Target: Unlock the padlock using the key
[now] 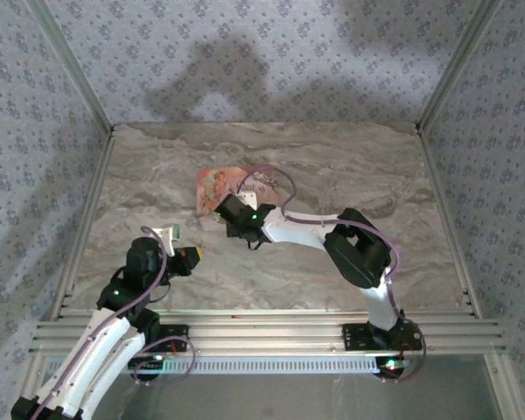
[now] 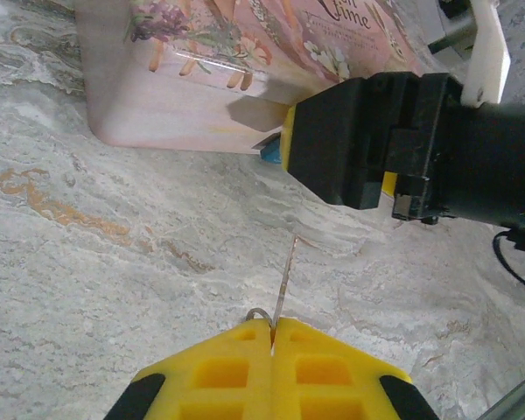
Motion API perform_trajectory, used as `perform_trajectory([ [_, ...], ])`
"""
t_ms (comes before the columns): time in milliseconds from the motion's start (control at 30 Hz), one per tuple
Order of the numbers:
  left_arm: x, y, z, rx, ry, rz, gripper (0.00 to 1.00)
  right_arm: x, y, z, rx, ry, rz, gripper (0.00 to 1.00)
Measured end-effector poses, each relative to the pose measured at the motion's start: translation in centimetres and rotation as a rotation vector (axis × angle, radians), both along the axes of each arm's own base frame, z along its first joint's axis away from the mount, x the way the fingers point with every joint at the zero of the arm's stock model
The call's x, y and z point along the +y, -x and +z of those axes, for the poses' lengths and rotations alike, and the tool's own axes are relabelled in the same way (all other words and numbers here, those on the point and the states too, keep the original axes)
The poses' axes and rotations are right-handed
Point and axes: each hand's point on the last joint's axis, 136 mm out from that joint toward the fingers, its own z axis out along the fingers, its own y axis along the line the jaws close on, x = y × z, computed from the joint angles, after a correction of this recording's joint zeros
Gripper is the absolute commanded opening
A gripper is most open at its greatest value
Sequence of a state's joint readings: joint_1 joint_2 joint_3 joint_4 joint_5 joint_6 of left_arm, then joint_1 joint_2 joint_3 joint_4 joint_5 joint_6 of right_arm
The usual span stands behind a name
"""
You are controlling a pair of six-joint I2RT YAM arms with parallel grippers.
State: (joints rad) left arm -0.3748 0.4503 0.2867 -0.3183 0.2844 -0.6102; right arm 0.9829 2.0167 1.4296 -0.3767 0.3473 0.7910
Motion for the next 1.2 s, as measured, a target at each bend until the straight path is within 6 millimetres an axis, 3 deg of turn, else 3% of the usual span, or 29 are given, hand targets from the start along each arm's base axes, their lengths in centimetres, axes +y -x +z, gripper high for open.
perform_trajectory([
  [400,-0.1,0.4,-0.3,0.000,0.009,-0.011,0.00,0.5,-1.0,-0.9,-0.047,0.025,-0.034,0.52],
  [500,0.0,0.6,-0.4,-0.002,0.010,-0.011,0.00,0.6,-1.2,-1.5,-0.051,0.032,-0.037,0.45],
  [767,0.0,0.8,-0.2,-0.011,0.014,-0.014,0.00,0.7,-1.4,-1.5,-0.064,0.048,-0.028,0.16],
  [1033,-1.1,0.9,-0.3,-0.007,0.032,-0.084,0.00,0.5,-0.4,-0.8,0.009,0.036,0.040,0.02],
  [1200,-2.6,0.4,0.3,-0.044,0.054,-0.168,0.00,0.6,0.7,1.7,0.103,-0.062,0.116,0.00],
])
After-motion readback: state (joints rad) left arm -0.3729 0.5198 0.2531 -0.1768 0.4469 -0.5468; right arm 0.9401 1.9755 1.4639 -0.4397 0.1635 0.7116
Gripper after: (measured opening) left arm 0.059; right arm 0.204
